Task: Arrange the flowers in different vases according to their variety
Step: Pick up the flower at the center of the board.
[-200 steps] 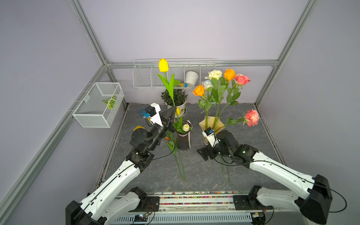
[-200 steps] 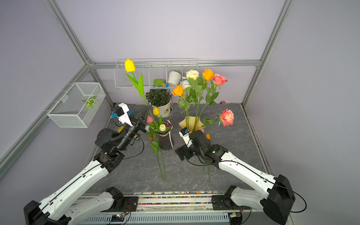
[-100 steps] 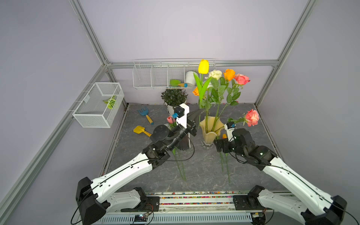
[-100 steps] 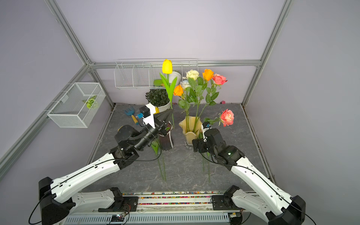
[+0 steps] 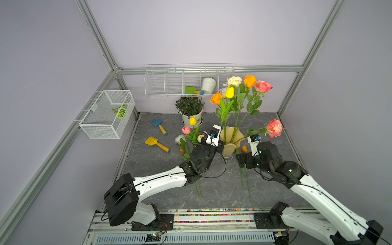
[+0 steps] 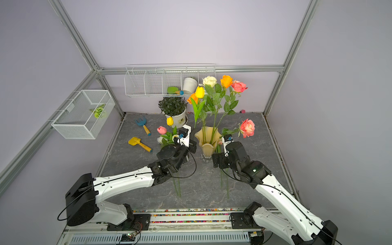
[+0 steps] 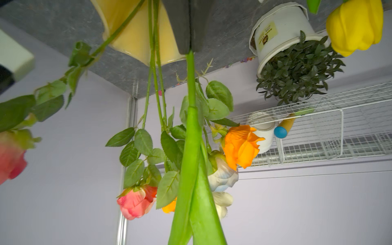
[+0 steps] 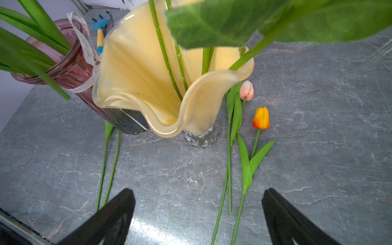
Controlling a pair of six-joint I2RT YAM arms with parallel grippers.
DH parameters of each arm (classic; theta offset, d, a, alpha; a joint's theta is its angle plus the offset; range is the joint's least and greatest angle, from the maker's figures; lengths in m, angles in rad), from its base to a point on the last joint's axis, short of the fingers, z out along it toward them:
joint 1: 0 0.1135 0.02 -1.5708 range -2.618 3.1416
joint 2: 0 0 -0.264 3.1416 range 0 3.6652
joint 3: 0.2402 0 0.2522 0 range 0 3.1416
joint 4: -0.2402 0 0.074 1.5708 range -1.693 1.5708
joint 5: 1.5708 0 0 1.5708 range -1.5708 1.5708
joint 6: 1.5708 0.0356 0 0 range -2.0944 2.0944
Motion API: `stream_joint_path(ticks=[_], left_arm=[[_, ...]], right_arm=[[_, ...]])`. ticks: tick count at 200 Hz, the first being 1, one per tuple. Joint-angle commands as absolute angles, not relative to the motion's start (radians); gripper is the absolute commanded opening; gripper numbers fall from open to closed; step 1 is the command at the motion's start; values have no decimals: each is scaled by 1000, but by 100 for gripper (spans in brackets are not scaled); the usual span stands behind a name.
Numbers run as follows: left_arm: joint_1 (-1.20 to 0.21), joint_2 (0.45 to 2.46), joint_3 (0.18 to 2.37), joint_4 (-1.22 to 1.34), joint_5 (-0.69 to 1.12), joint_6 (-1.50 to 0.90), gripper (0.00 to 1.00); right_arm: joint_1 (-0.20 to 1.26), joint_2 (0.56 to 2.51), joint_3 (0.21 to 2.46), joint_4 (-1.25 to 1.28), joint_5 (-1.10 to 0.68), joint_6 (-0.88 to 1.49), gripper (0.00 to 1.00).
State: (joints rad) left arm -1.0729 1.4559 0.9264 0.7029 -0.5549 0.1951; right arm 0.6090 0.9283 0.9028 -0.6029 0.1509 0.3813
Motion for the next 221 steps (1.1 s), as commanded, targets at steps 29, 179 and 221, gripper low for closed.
stream_joint_path(ticks=[29,179,221], left_arm=[[-1121,1430,957,714,-573,285,0],[-1121,1139,887,355,-186,50,0],[-1120,1135,888,364,-182,38,0]], right_arm=[[604,906,954,-544,65,352,98],[601,1135,1402,-427,-386,211,98],[600,1142,1399,-425,-360,215,84]])
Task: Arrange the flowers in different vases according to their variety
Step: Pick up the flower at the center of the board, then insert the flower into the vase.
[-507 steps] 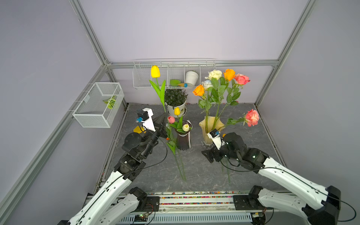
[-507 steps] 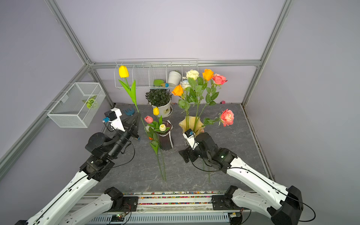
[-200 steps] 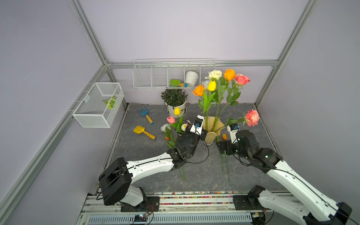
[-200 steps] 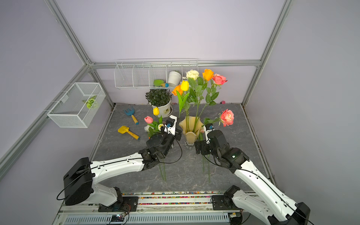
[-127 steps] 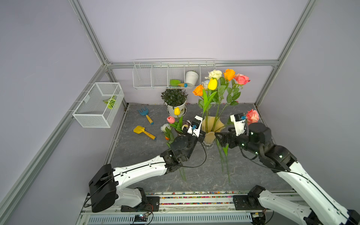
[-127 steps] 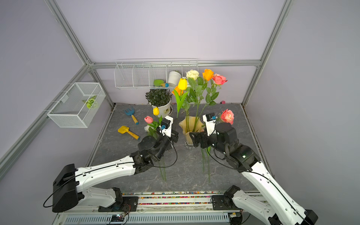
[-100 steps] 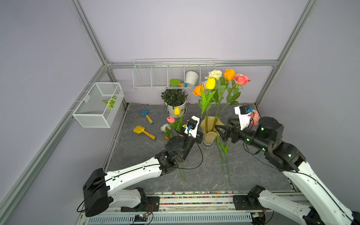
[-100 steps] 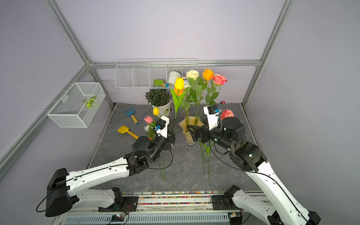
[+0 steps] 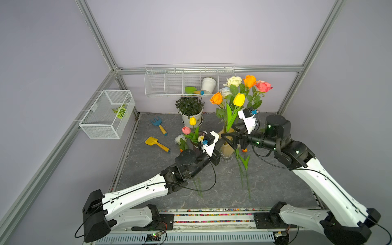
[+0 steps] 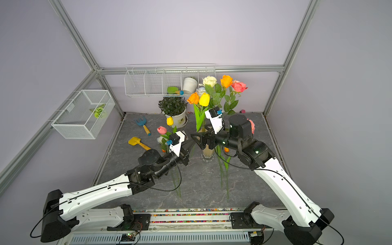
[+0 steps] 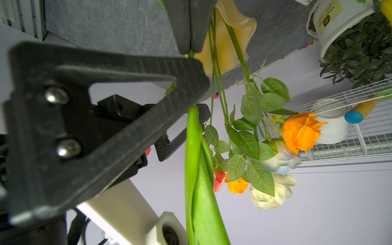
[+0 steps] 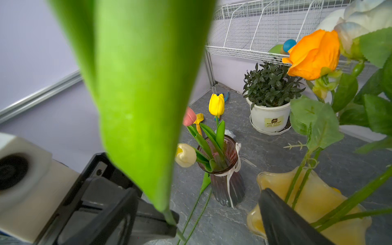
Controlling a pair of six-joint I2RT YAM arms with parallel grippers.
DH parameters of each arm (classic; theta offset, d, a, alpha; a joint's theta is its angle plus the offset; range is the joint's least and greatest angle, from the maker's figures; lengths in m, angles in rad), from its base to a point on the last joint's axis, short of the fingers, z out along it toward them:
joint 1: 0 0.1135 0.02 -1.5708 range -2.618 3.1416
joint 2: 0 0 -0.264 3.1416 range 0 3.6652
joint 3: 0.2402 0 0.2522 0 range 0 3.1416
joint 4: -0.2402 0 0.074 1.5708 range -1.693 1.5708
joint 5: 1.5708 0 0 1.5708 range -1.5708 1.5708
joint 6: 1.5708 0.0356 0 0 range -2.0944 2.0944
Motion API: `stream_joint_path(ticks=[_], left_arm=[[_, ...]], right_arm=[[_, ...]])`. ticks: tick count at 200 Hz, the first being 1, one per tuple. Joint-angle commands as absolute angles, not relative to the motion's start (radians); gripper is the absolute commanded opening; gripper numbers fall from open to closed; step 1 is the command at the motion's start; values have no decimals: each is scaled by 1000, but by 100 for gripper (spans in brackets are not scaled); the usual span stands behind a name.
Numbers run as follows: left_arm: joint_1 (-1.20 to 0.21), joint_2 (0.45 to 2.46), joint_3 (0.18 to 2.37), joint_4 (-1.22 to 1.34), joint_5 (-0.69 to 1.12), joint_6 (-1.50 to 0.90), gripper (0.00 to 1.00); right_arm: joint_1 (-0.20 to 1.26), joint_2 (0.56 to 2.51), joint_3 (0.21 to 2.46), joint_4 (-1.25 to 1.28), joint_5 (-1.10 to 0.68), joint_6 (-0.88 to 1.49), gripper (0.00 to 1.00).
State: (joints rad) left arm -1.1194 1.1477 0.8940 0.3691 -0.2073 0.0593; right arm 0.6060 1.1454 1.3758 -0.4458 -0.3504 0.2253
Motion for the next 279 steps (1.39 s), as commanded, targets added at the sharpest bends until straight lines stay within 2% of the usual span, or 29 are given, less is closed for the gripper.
stream_joint_path(ticks=[1,13,22,53,63,86,90,108,116,129,178,229,279], left_arm=[[-1120,1136,888,365,-183,38,0],[-1121,1140,888,365,-191,39,0],[-1121,1142,891,367,-200,38,0],[-1121,1148,888,389,-244,30,0],[-1121,1147,889,394,-259,25,0],[-1120,1137,904,382,-279,23,0],[-1120,1133,906,376,-278,22,6],[-1121,1099,915,343,-260,8,47],[-1120,1077,916,322,-248,-4,59],[-1121,1036,921,274,-225,-29,68],[-1121,873,935,29,-166,-134,80],[-1121,705,868,-197,-309,-307,81],[-1121,571,724,-376,-446,-563,80]], right_arm=[[600,1141,1398,-424,-359,215,83],[600,1139,1399,-423,-356,216,73],[600,1136,1399,-427,-354,216,62],[600,1132,1392,-429,-344,222,19],[600,1130,1386,-425,-339,226,0],[600,1134,1371,-400,-314,238,0],[600,1138,1371,-394,-307,242,0],[600,1157,1374,-361,-269,250,0],[599,1167,1372,-337,-246,252,0],[600,1190,1373,-288,-195,250,0],[600,1323,1397,-74,-41,217,0],[600,1477,1469,10,-101,253,0],[604,1438,1467,15,-98,245,0]])
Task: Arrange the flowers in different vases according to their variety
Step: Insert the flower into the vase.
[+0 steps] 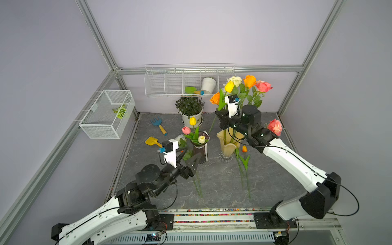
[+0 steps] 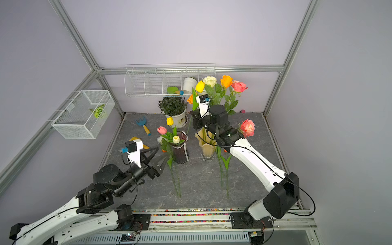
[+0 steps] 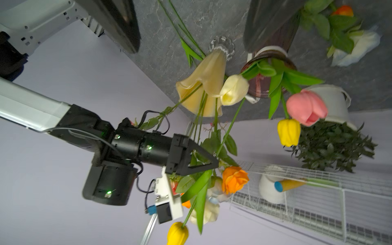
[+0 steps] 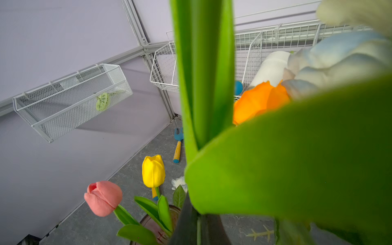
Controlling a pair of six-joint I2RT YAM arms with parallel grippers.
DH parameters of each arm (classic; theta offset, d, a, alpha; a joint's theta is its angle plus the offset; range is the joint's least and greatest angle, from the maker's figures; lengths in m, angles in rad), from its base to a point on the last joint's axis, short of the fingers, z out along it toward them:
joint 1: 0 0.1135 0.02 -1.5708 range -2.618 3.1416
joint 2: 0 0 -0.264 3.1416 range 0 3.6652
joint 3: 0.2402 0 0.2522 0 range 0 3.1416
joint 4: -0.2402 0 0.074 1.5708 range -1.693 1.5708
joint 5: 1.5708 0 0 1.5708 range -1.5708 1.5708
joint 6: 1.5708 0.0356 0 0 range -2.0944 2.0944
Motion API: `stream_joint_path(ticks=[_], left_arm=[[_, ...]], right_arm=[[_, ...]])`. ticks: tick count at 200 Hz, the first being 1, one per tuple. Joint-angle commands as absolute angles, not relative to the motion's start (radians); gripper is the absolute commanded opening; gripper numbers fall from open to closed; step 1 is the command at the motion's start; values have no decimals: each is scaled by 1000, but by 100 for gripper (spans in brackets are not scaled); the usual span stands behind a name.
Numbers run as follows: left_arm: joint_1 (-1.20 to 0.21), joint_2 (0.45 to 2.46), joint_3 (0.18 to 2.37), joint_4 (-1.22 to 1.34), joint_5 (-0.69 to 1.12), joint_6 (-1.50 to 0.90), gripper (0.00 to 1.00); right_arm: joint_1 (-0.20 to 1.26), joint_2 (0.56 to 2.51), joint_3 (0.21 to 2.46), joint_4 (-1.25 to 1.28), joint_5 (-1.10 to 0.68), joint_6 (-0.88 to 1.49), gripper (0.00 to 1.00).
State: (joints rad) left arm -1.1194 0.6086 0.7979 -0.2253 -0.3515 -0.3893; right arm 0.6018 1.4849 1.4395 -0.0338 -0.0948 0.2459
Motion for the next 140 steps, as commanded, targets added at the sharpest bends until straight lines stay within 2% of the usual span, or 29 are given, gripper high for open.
stream_joint_path(ticks=[1,64,106,140], left_arm=[[-1121,570,721,-381,-448,-570,80],[-1090,504,493,-447,-504,-916,84],[-925,490,390,-361,-319,-986,85],[-875,561,393,-316,-247,-975,85]], right_arm=[[604,1436,1467,15,-98,245,0],[640,1415,1474,-2,-141,252,0],[676,1451,1431,8,-128,257,0],[676,1462,1349,44,-93,268,0]])
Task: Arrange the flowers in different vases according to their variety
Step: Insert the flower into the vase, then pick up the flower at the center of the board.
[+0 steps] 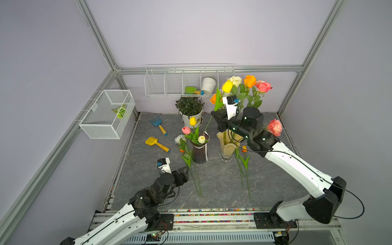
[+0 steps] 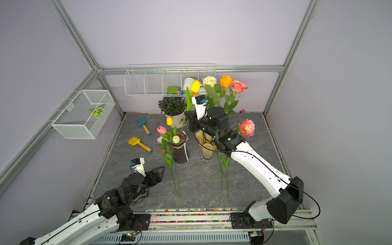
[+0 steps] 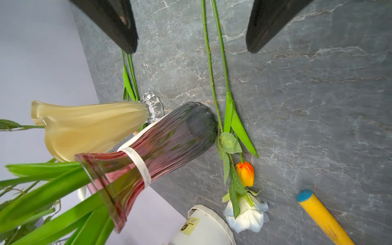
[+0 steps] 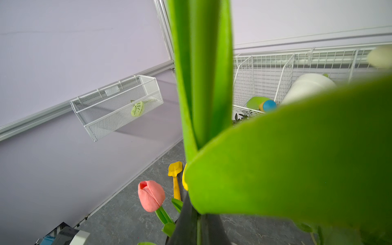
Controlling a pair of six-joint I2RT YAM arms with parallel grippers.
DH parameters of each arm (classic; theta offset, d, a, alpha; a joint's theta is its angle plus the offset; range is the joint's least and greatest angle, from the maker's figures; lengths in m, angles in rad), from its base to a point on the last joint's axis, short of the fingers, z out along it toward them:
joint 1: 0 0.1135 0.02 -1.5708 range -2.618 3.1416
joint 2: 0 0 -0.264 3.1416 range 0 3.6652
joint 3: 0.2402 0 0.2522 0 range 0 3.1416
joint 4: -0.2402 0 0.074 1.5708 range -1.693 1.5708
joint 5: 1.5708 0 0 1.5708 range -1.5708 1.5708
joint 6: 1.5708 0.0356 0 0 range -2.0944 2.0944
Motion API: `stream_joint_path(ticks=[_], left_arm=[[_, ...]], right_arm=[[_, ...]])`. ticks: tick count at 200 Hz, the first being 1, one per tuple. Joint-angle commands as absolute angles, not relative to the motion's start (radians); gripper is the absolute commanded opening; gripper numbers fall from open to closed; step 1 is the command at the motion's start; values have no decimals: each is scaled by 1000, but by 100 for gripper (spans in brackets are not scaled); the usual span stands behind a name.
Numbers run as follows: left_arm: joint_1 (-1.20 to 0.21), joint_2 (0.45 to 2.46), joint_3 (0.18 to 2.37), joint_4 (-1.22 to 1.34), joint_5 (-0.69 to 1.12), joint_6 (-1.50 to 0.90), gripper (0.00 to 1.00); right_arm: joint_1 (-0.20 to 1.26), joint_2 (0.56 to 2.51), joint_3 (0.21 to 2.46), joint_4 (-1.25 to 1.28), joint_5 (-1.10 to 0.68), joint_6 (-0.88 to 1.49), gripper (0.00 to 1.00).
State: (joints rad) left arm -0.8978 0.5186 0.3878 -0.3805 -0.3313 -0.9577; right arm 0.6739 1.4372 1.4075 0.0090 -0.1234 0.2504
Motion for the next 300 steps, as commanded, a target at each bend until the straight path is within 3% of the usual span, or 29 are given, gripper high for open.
stream_joint_path(ticks=[1,49,71,81,100,164,205,300], left_arm=[[-875,563,394,-315,-245,-974,85],[-833,712,439,-286,-186,-956,83],[-823,735,442,-281,-184,-962,80],[-815,736,441,-277,-180,-962,80],[-805,735,442,-276,-172,-959,79],[-766,788,453,-274,-121,-954,73],[-702,891,465,-241,-20,-963,54],[-628,1206,578,-295,65,-981,49]], right_arm=[[676,1463,1347,44,-93,268,0],[677,1503,1279,60,-133,282,1],[678,1506,1272,31,-183,284,44],[679,1501,1271,13,-194,285,58],[682,1486,1260,-29,-190,290,69],[701,1364,1189,-216,-151,281,92],[716,1214,1134,-280,-83,254,91],[717,976,1044,-431,3,247,63]])
